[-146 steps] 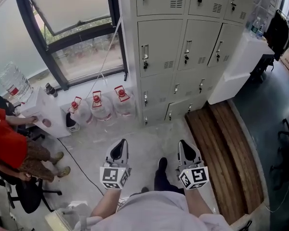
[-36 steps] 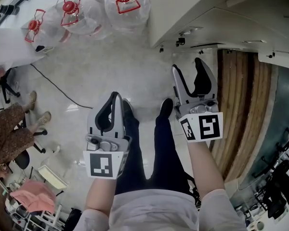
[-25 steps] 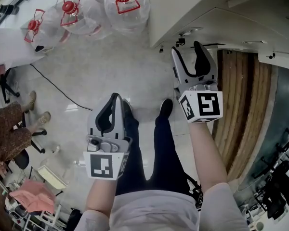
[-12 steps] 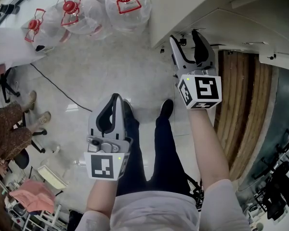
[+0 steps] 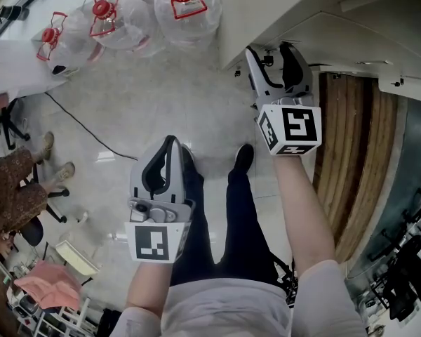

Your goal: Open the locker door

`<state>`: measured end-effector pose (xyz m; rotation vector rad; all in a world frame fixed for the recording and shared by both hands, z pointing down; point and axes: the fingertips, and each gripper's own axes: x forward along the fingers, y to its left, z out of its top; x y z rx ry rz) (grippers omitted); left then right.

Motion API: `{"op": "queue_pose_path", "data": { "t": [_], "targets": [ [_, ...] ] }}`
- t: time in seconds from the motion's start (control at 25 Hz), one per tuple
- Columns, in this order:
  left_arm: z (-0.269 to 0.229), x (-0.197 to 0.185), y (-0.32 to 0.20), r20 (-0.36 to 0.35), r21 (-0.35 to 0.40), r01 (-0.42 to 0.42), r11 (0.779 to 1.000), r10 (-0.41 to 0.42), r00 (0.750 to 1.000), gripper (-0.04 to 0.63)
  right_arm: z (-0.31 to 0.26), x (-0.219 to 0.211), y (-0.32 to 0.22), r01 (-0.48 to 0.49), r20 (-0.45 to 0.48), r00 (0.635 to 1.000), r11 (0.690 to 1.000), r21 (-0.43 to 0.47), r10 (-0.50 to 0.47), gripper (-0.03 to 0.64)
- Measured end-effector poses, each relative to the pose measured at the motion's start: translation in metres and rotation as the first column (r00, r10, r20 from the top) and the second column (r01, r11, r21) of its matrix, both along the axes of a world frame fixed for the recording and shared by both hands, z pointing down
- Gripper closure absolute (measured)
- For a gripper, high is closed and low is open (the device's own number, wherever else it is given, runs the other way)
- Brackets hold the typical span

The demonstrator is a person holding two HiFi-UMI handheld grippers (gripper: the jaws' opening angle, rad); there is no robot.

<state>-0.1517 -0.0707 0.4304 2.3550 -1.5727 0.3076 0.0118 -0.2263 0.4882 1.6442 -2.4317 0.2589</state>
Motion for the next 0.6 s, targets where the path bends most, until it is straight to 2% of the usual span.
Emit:
{"op": "queue_pose_path", "data": {
  "t": [0.6],
  "targets": [
    [-0.001, 0.009, -0.001, -0.003, 0.005, -0.016, 1.000, 0.016, 1.000, 0.586, -0.002, 0.005, 0.035, -0.040, 0.057, 0.998, 0.999, -0.014, 0.040, 0.379]
  ]
}}
